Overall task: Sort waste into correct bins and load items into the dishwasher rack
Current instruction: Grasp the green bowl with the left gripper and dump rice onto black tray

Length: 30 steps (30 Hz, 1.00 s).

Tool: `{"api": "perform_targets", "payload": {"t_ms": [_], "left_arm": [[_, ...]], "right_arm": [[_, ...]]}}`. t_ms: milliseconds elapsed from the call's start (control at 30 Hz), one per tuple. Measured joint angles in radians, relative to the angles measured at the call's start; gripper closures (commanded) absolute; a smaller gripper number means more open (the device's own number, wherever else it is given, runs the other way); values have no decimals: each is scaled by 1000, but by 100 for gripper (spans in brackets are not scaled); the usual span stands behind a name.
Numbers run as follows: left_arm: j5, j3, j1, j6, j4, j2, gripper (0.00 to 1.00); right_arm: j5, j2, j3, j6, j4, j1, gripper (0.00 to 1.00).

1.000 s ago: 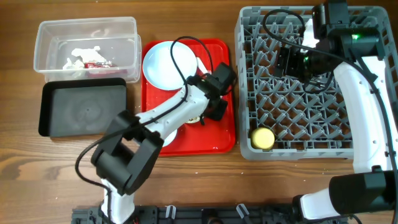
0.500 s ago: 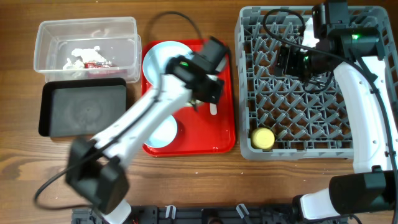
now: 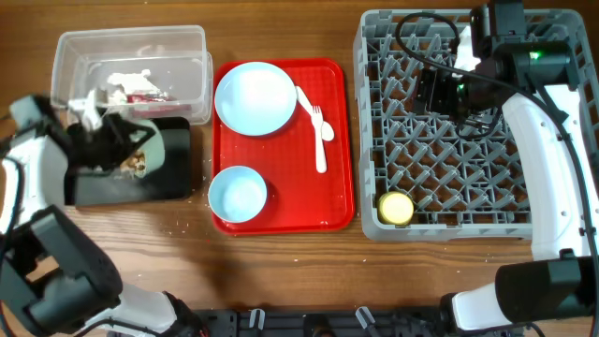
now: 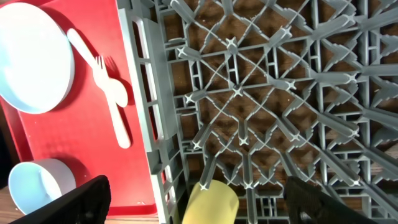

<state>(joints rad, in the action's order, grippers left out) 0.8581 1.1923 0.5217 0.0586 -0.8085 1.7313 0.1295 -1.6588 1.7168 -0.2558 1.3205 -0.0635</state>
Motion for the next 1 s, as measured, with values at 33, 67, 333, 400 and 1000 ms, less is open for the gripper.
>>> {"api": "perform_targets", "payload": {"t_ms": [33, 67, 333, 400, 1000], "left_arm": [[56, -41, 34, 11, 41, 0, 96], [99, -69, 57, 15, 83, 1, 96], [488, -151, 158, 34, 253, 45, 96], [581, -151, 179, 34, 252, 45, 96], [689, -152, 304, -263, 51, 46, 96]], "right_arm": [[0, 0, 0, 0, -1, 0, 10], [0, 0, 0, 0, 0, 0, 10], [0, 0, 0, 0, -5, 0, 10], [0, 0, 0, 0, -5, 0, 10], [0, 0, 0, 19, 0, 0, 10]]}}
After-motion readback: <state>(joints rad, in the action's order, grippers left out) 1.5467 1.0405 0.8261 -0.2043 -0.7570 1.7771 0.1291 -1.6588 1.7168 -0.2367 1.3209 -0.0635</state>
